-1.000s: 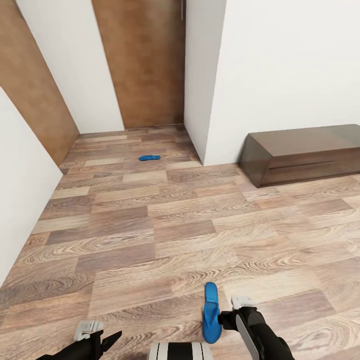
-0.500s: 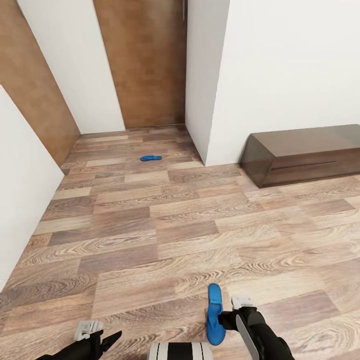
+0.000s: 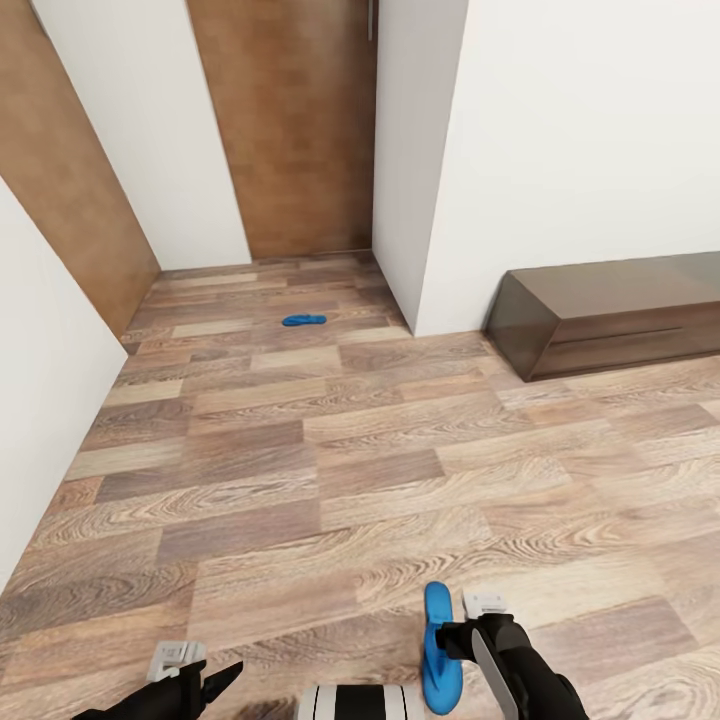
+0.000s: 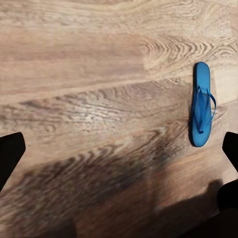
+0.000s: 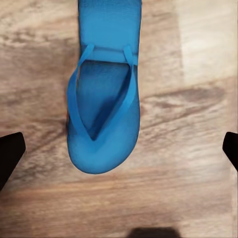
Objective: In the bedroom, move the book from the bed onto either nightstand, and place the two sandals side by side next to the bed.
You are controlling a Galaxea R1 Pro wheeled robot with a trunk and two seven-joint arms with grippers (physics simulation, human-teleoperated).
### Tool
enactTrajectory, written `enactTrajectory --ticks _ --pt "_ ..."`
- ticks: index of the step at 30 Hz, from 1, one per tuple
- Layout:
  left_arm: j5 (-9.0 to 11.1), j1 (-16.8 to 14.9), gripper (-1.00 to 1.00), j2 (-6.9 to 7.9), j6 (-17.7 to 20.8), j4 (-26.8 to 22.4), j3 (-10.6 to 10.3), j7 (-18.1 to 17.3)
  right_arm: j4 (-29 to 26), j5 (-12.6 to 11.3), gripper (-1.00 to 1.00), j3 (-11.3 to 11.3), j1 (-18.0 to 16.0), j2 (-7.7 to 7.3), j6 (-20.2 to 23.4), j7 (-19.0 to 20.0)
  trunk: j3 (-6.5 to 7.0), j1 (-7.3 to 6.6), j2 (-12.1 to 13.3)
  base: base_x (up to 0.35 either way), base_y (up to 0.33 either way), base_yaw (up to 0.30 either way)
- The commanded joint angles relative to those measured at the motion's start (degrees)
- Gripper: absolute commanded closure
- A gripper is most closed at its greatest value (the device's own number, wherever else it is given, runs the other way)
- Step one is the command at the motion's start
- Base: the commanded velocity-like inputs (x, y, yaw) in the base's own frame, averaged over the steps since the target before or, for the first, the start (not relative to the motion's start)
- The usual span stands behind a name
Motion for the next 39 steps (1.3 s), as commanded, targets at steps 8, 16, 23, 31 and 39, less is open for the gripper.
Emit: enactTrajectory --ticks 8,16,23,31,39 --pt "0.46 -0.02 -1.00 -0.02 0.50 -0.01 0.05 -0.11 -0.07 -0.44 -1.00 0.17 0.00 -0.02 0.23 -0.51 -0.04 0.02 -0.02 0.215 0.000 0.000" --pt "0.48 -0.02 -1.00 -0.02 0.49 -0.01 0.03 -0.20 -0.07 -0.37 -1.00 0.17 -0.02 -0.02 0.23 -0.51 -0.04 0.02 -0.02 0.014 0.085 0.000" --pt "0.48 -0.02 -1.00 -0.05 0.50 -0.01 -0.02 -0.20 -0.07 -0.35 -1.00 0.17 0.02 -0.04 0.23 -0.51 -0.04 0.02 -0.02 0.000 0.022 0.000" --pt "0.48 -0.02 -1.00 -0.05 0.55 -0.02 -0.04 -0.14 -0.07 -0.35 -1.00 0.17 0.03 -0.02 0.23 -0.51 -0.27 0.04 -0.03 0.000 0.001 0.000" --pt "0.48 -0.02 -1.00 -0.05 0.59 -0.02 -0.04 -0.11 -0.07 -0.35 -1.00 0.17 0.01 -0.03 0.23 -0.51 -2.04 0.25 -0.14 0.000 0.000 0.000"
